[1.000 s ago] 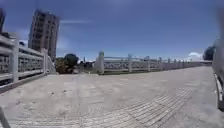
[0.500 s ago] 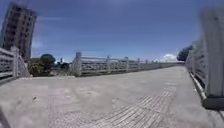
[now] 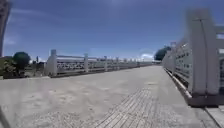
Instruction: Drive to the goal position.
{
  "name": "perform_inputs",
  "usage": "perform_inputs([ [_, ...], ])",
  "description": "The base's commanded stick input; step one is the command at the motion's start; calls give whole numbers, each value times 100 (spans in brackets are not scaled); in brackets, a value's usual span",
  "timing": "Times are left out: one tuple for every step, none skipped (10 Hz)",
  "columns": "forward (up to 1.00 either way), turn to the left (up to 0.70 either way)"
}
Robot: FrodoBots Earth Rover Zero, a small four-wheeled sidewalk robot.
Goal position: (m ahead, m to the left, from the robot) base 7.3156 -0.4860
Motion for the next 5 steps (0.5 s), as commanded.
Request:
perform_inputs([
  [45, -27],
  [45, -27],
  [45, -27],
  [45, -27],
  [64, -17],
])
